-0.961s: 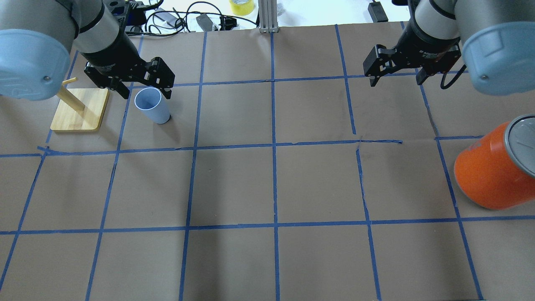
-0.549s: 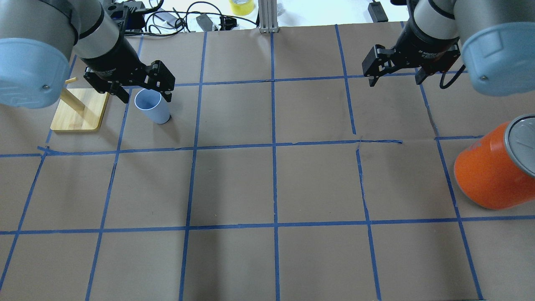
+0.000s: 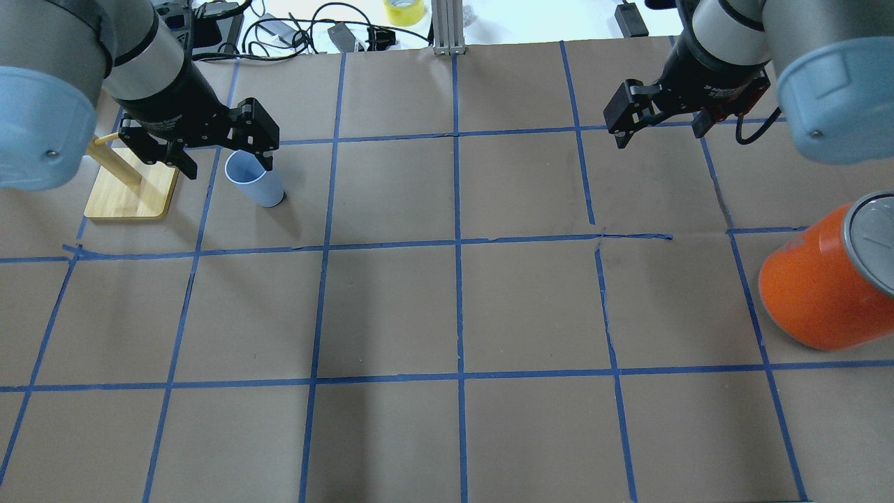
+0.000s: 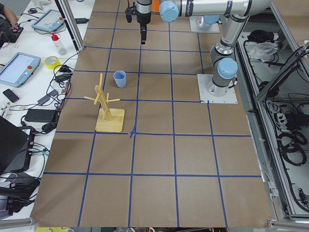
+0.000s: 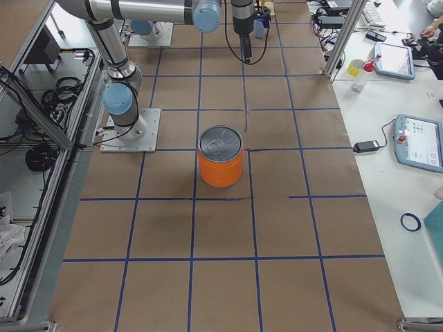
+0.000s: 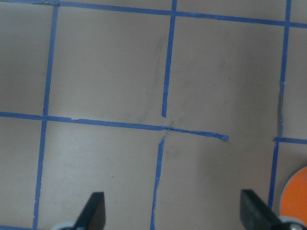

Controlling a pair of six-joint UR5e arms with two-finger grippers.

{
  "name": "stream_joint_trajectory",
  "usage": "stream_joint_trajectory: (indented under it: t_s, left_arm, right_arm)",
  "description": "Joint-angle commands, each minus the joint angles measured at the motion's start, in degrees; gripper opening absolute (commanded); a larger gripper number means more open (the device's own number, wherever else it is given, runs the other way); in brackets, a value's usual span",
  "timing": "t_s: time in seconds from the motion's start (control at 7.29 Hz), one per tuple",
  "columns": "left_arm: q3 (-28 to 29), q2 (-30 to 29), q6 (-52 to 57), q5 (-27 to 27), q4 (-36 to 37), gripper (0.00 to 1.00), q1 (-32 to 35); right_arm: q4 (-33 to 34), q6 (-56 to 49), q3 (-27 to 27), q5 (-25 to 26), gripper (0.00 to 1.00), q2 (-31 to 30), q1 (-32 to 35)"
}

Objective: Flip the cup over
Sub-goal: 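Open the left gripper and raise it away from the cup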

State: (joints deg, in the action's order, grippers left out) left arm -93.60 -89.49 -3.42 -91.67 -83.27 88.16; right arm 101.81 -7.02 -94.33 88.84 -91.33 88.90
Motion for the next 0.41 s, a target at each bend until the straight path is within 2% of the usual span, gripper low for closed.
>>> stream_joint_trajectory:
  t_s: [0.0,0.27]
  left_arm:
    - [-0.2,0.4,-0.2,-1.7,-0.9,1.00,0.0]
    - [-0.3,0.4,-0.2,-1.5,-1.1,1.00,0.0]
  right_arm:
    - [0.0,0.5,0.0,0.0,1.00,-0.2,0.0]
    - [-0.1,0.3,-0.2,0.1,1.00,-0.2,0.0]
